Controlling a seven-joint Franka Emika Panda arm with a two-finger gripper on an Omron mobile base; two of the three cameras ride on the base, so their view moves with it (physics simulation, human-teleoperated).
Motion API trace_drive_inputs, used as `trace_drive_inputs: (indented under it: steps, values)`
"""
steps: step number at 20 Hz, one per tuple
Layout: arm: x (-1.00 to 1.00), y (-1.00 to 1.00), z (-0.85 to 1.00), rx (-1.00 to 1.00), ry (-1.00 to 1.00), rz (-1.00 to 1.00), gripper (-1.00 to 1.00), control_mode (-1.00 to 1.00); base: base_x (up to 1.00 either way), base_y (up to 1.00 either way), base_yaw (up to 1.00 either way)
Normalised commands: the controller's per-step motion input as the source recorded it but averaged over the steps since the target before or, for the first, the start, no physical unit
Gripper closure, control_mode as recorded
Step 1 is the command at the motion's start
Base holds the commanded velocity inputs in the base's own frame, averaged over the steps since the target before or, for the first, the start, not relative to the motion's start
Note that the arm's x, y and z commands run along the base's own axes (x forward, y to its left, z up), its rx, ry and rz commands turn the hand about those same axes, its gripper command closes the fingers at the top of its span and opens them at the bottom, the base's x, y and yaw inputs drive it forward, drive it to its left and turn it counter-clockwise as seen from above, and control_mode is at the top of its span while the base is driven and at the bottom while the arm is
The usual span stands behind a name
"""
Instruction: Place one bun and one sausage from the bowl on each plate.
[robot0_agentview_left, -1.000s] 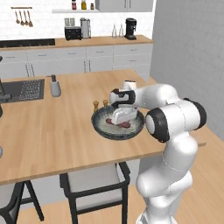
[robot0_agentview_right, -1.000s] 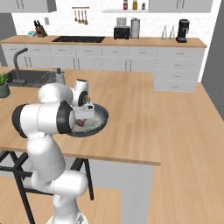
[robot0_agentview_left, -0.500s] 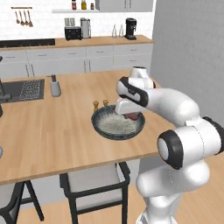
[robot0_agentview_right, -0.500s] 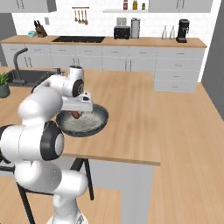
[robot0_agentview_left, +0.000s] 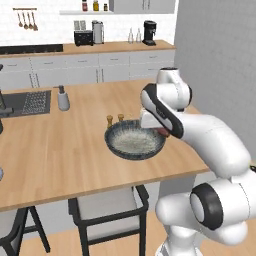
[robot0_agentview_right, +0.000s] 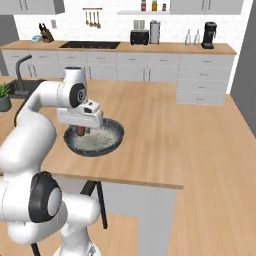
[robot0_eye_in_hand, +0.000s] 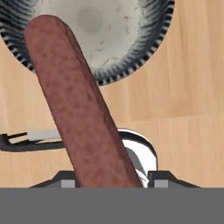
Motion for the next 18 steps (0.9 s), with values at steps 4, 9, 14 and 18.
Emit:
trace_drive_inputs:
  steps: [4, 9, 14, 18]
  values:
    - [-0.76, -0.13, 0.41, 0.0, -0.07, -0.05, 1.0, -1.0, 0.0, 0.0, 0.0]
    - [-0.62, -0.12, 0.36, 0.0, -0.03, 0.01, 1.0, -1.0, 0.0, 0.0, 0.0]
    - [-0.49, -0.11, 0.14, 0.0, -0.02, 0.05, 1.0, -1.0, 0.0, 0.0, 0.0]
    - [-0.08, 0.0, 0.0, 0.0, 0.0, 0.0, 1.0, 1.0, -0.56, 0.04, 0.0]
